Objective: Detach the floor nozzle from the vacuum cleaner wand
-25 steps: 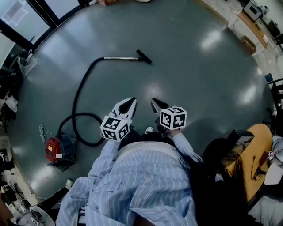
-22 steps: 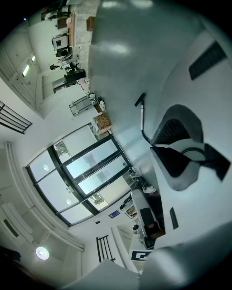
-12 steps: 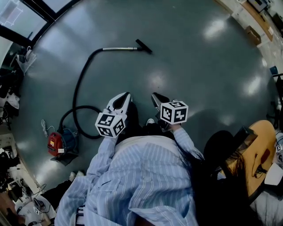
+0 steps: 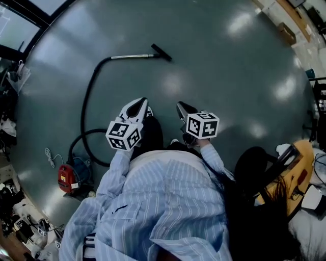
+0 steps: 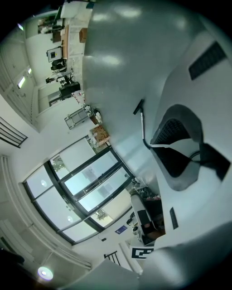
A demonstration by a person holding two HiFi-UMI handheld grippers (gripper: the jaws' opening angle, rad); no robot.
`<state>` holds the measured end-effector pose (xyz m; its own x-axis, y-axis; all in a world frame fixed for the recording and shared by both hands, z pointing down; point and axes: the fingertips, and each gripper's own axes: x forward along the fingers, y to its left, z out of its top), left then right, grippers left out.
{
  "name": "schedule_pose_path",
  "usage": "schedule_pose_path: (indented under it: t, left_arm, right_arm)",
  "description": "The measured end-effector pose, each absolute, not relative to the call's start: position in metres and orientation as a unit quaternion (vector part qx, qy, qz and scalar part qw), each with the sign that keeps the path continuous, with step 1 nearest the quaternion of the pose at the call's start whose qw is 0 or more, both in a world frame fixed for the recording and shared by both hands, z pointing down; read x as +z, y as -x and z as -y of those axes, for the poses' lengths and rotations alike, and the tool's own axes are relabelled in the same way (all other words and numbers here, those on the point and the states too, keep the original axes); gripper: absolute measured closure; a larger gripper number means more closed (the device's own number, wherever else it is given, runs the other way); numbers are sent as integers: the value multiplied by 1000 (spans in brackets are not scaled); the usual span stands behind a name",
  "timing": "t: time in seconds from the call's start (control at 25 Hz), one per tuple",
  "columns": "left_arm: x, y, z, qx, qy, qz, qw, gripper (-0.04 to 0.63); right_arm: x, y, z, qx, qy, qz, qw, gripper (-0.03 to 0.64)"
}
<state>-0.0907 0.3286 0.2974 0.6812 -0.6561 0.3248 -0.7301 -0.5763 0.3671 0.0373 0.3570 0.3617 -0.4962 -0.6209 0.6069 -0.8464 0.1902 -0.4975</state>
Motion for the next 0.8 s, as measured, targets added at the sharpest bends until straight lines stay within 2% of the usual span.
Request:
schedule_pose_path:
  t: [0.44,0.8]
  left_arm:
    - [316,166,-155,74,-894,357,261,586]
    - [332,178,-116,64,-887,353,289,586]
  right_arm:
    - [375,23,-203,439,-515,722,143,592]
    - [376,20,-166,448,-532,701,154,592]
